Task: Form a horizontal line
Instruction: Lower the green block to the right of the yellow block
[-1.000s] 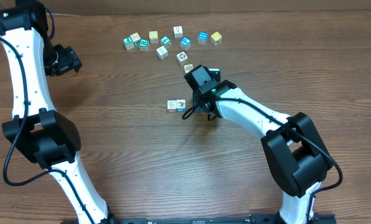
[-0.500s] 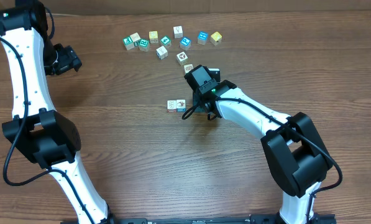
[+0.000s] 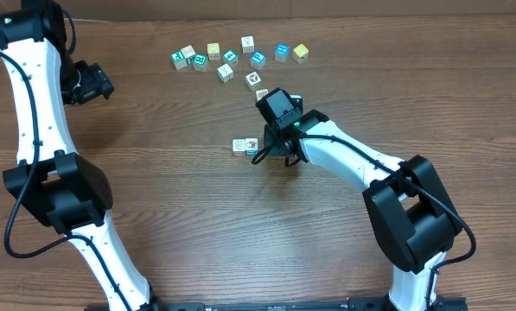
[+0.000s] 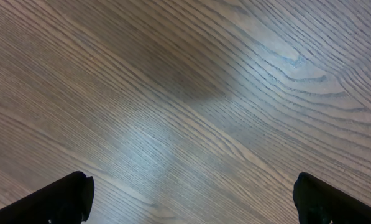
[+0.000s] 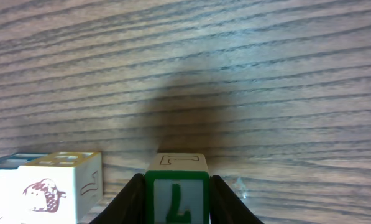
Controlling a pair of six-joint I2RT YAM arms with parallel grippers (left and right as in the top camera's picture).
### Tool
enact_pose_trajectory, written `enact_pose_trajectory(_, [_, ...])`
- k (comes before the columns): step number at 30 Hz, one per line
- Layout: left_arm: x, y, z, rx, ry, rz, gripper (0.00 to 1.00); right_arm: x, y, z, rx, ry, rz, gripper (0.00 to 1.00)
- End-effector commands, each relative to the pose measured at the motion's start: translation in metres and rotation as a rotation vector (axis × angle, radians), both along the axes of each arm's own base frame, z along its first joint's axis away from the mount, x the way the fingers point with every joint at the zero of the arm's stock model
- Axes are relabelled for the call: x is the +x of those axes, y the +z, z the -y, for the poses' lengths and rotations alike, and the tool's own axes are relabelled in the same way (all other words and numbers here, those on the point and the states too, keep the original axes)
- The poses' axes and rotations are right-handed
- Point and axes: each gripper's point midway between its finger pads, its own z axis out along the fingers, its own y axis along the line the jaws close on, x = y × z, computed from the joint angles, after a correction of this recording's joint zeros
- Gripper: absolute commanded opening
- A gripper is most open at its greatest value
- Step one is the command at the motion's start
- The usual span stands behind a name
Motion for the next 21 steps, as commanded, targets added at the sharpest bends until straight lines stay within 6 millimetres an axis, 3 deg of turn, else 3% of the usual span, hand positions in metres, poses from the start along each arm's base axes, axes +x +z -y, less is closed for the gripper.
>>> enact_pose_trajectory(1, [0.0000, -0.0006, 0.0022, 0.007, 0.006, -0.004, 1.00, 0.0048, 0.0037, -0.0095, 0.035, 0.011, 0.002, 0.27])
enact_pose_trajectory(21, [-0.0002, -0.0006, 0.0017, 0.007, 0.007, -0.004, 0.99, 0.0078, 0.0056, -0.0147, 0.062, 0.013, 0.013, 0.27])
